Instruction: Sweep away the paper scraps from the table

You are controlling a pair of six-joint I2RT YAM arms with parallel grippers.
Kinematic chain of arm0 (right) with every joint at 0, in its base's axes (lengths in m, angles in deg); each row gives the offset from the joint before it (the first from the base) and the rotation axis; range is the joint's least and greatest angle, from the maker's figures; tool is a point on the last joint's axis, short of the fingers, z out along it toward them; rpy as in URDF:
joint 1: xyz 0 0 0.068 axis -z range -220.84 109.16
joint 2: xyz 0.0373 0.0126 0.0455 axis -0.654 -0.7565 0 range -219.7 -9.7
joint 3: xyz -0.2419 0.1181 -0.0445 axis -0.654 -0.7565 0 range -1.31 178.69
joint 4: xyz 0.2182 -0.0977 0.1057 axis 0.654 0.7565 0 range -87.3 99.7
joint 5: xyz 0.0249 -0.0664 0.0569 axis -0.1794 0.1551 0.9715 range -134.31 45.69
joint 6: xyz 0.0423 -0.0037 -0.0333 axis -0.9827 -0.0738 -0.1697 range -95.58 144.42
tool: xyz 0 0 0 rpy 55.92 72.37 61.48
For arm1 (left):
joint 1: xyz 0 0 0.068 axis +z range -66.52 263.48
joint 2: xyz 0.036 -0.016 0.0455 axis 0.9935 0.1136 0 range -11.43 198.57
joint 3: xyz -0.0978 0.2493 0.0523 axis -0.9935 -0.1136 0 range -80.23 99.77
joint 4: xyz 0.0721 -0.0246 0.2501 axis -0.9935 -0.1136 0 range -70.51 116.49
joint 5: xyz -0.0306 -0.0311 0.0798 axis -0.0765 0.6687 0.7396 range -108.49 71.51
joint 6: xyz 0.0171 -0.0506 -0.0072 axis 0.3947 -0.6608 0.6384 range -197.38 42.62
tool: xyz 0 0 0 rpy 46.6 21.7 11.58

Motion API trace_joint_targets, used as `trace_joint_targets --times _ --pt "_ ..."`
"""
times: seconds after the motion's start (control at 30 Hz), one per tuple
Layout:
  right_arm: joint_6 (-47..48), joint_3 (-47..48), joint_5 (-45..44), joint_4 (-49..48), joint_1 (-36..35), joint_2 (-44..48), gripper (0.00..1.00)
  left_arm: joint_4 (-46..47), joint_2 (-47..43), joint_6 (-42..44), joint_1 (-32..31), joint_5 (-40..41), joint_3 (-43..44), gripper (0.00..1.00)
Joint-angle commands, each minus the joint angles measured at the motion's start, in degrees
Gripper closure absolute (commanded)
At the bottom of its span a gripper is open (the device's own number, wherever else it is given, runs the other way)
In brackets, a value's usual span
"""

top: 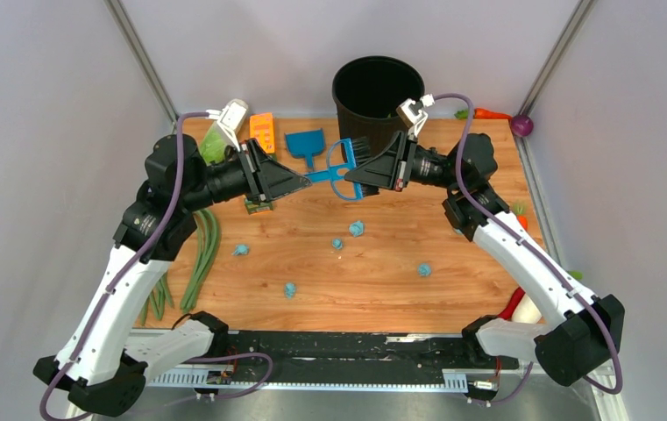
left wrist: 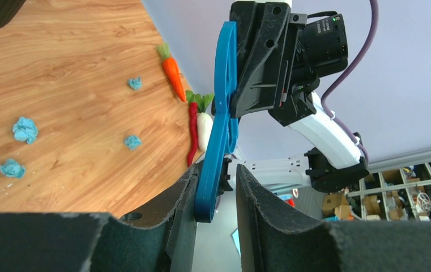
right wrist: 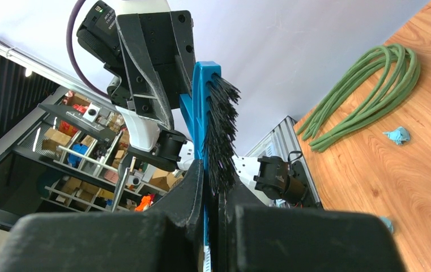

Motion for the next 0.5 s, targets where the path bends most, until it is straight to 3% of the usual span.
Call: trace_joint_targets --times 0.0,0.17,0.33,0.37,0.43,0.47 --pt "0.7 -0.2 1.3 -0.8 0.3 1.0 1.00 2.0 -0.7 0.6 0.2 -1.0 1.5 0.63" --pt "1.0 -0.3 0.9 -0.6 0.3 1.0 1.00 2.2 0.2 0.6 0.2 -2.2 1.6 0.91" --pt "1.3 0.6 0.5 -0.2 0.3 0.3 0.99 2.0 0.6 0.7 0.1 -2.3 1.7 1.00" --pt "2.1 1.2 0.7 1.2 0.3 -0.1 0.79 1.7 0.5 0.9 0.1 -2.1 1.9 1.00" --pt "5.5 3.2 0.5 6.4 0.7 -0.9 0.18 -0.4 0.4 1.8 0.1 0.1 3.1 1.00" --pt "7.6 4.8 -0.3 10.0 1.1 -1.2 0.00 -1.9 0.4 2.9 0.2 3.0 3.8 1.00"
